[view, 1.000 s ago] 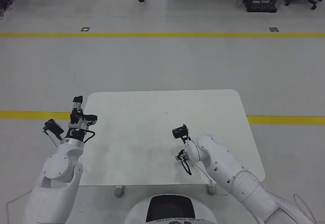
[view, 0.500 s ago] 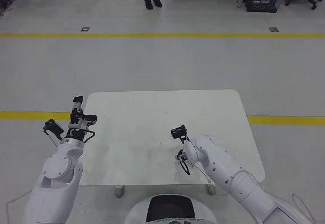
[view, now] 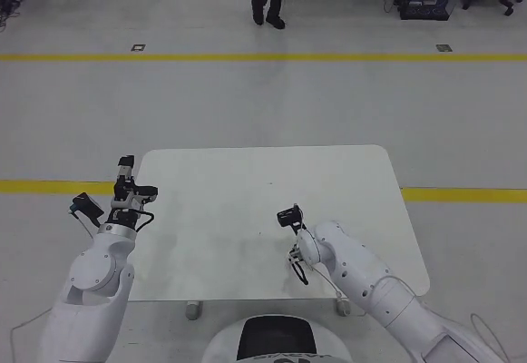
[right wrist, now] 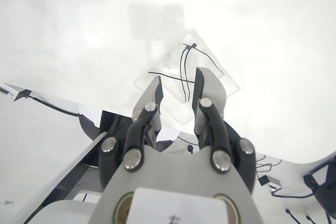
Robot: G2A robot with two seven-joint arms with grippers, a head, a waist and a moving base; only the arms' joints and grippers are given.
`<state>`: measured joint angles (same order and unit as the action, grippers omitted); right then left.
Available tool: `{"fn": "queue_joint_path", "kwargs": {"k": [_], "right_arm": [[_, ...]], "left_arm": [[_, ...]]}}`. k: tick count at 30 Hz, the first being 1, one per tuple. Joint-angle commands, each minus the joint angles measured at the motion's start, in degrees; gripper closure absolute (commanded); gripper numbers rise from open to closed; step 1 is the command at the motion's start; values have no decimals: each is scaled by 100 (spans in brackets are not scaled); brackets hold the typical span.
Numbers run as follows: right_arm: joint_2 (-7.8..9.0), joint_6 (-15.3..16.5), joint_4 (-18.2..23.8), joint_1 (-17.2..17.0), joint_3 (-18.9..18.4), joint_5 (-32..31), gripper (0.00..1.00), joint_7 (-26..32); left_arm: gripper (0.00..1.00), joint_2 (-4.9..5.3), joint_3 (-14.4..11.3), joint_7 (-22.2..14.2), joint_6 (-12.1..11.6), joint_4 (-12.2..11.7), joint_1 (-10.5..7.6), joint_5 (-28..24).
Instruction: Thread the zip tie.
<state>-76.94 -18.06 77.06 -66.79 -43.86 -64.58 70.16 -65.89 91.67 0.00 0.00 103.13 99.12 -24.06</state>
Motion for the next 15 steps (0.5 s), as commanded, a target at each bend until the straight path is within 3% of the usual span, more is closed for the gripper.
{"fn": "queue_joint_path", "kwargs": {"k": [1, 5, 15], "right_arm": [[-22, 8, -105, 27, 30, -1, 77, -35], [-79, 40, -330, 97, 100, 30, 85, -112], [-220, 69, -829, 271, 253, 50, 91, -284]], "left_arm": [[0, 0, 0, 0, 0, 0, 0, 0], [0, 0, 0, 0, 0, 0, 0, 0], [0, 0, 0, 0, 0, 0, 0, 0]]}}
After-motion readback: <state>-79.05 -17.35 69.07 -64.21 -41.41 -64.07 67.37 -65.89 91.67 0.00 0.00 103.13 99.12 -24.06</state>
